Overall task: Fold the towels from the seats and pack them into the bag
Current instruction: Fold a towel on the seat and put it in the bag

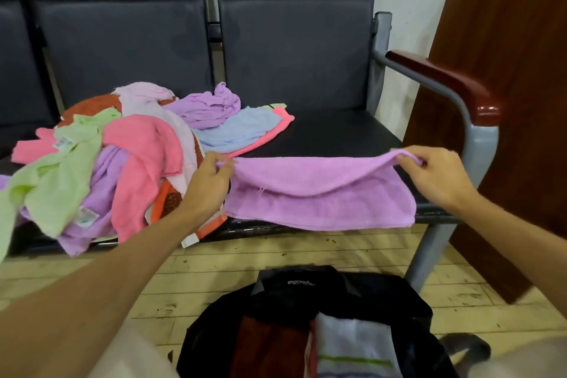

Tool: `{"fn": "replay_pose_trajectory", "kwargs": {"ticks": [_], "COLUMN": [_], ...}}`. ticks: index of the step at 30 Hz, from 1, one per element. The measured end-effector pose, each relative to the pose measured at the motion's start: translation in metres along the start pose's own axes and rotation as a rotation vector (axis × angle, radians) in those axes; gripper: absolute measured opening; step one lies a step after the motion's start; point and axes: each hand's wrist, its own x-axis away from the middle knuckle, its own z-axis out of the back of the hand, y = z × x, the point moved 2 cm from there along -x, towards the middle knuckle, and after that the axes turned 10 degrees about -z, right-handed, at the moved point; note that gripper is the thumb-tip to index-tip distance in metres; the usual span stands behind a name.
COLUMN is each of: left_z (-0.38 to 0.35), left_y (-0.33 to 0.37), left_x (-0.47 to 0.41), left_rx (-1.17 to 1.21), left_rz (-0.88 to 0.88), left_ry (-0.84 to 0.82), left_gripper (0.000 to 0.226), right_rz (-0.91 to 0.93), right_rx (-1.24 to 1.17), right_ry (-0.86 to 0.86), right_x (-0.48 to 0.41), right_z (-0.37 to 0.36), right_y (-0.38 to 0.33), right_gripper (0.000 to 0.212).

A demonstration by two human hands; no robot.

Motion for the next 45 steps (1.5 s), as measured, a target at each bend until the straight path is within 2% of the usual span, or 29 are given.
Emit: {"fn": "replay_pose_trajectory", "kwargs": {"ticks": [3, 6, 8, 10, 13, 14, 18, 21, 24, 27, 31, 33, 35, 37, 40, 42, 45], "left_z": [0.002, 0.002, -0.002, -0.005, -0.01, -0.011, -0.017, -0.022, -0.025, -0.029, -0.03, -0.026, -0.022, -0.017, -0.014, -0.014, -0.017], "left_y": [-0.002, -0.006, -0.007, -0.01, -0.017, -0.017, -0.016, -0.016, -0.016, -0.011, -0.004, -0.002, -0.002, -0.001, 0.003, 0.009, 0.019], "left_x": [0.007, 0.01, 0.011, 0.008, 0.0, -0.002, -0.011, -0.018, -0.021, -0.021, -0.022, -0.02, -0.016, -0.012, -0.006, -0.007, -0.011], "left_rx": [-0.142, -0.269, -0.33, -0.363, -0.383, -0.399, -0.514, -0.535, -0.451, -0.34, -0.009, 0.23, 0.406, 0.527, 0.714, 0.846, 0.922], "left_rz": [-0.02, 0.014, 0.021, 0.017, 0.034, 0.075, 0.241, 0.295, 0.346, 0.364, 0.395, 0.505, 0.628, 0.753, 0.892, 0.891, 0.808], "left_ry": [-0.095, -0.19, -0.231, -0.236, -0.235, -0.248, -0.35, -0.416, -0.414, -0.343, -0.166, -0.12, -0.114, -0.121, -0.105, -0.059, 0.019], "left_gripper": [0.018, 0.017, 0.021, 0.023, 0.017, 0.024, 0.058, 0.058, 0.064, 0.066, 0.029, 0.013, 0.011, 0.015, 0.018, 0.019, 0.022], "right_rz": [0.045, 0.012, -0.015, -0.04, -0.076, -0.114, -0.403, -0.553, -0.601, -0.592, -0.627, -0.649, -0.702, -0.823, -0.972, -1.006, -1.004], "right_rx": [0.093, 0.147, 0.169, 0.201, 0.272, 0.293, 0.319, 0.304, 0.302, 0.283, -0.014, -0.194, -0.342, -0.493, -0.612, -0.653, -0.678], "right_ry": [-0.143, -0.357, -0.422, -0.408, -0.311, -0.284, -0.306, -0.343, -0.358, -0.383, -0.319, -0.215, -0.149, -0.103, -0.113, -0.16, -0.223], "right_x": [0.011, 0.014, 0.014, 0.012, 0.006, 0.004, -0.002, -0.008, -0.012, -0.013, -0.015, -0.016, -0.016, -0.015, -0.011, -0.01, -0.012], "right_z": [-0.005, -0.01, -0.011, -0.012, -0.017, -0.019, -0.031, -0.037, -0.041, -0.045, -0.044, -0.042, -0.039, -0.037, -0.036, -0.04, -0.047], "right_y": [0.013, 0.016, 0.015, 0.017, 0.027, 0.031, 0.042, 0.045, 0.041, 0.036, 0.028, 0.026, 0.026, 0.03, 0.034, 0.033, 0.031], "right_gripper": [0.022, 0.023, 0.027, 0.027, 0.017, 0.017, 0.034, 0.048, 0.043, 0.036, 0.027, 0.022, 0.017, 0.022, 0.049, 0.056, 0.045]}}
